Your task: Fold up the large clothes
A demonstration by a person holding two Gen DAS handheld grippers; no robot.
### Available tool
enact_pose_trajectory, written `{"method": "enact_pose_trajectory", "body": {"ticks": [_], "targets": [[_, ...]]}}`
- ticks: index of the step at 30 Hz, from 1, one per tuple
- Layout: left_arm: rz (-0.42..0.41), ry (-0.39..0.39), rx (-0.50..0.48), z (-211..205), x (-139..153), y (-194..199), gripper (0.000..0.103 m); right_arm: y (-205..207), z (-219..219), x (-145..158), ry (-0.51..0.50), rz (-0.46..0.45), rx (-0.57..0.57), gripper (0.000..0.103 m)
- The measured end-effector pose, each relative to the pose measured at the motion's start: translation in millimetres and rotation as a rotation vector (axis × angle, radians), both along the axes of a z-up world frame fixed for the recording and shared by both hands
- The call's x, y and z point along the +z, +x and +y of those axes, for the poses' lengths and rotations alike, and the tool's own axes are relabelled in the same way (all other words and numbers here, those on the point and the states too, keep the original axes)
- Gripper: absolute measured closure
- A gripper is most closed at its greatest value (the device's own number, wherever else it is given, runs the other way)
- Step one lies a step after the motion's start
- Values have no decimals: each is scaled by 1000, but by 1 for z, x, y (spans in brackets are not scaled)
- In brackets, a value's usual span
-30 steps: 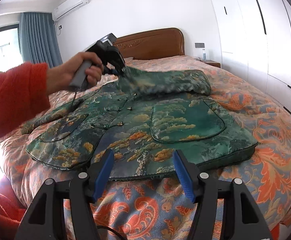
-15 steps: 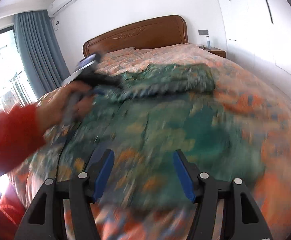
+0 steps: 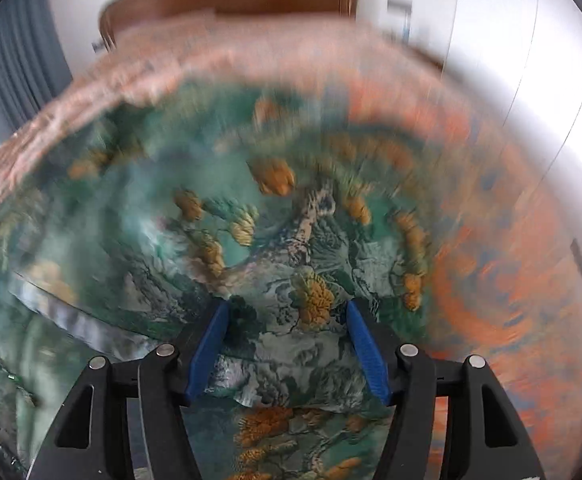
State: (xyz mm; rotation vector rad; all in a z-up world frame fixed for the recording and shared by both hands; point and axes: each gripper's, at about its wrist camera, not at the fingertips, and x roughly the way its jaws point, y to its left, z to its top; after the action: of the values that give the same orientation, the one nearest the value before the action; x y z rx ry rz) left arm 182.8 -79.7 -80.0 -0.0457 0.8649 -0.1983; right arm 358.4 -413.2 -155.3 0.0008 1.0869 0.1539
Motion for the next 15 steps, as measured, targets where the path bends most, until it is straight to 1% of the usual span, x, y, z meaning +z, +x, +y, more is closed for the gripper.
{"method": "enact_pose_trajectory", "body": {"ticks": [2,5,7,9,12,14,15], "targets": [[-2,4,4,2,-5,-6,16,-2,0,-9,9,13,-3,40],[32,-20,7,5,-15,-7,16,-2,-1,-7,11,25,-11,40],[43,-41,6,7,-18,-10,16,-1,0,7,-7,19,0,40],[29,-37,8,7,-18,-16,16,5,-4,25,-18,-33,-5,40],[20,-29,9,7,-19,-18,16,18,-13,47,-37,-104,-70,40],[29,-32,8,8,-22,-19,16,36,-26,51,-1,-118,-145,40],[34,-32,7,8,-24,-19,16,47,-32,46,31,-102,-186,40]]}}
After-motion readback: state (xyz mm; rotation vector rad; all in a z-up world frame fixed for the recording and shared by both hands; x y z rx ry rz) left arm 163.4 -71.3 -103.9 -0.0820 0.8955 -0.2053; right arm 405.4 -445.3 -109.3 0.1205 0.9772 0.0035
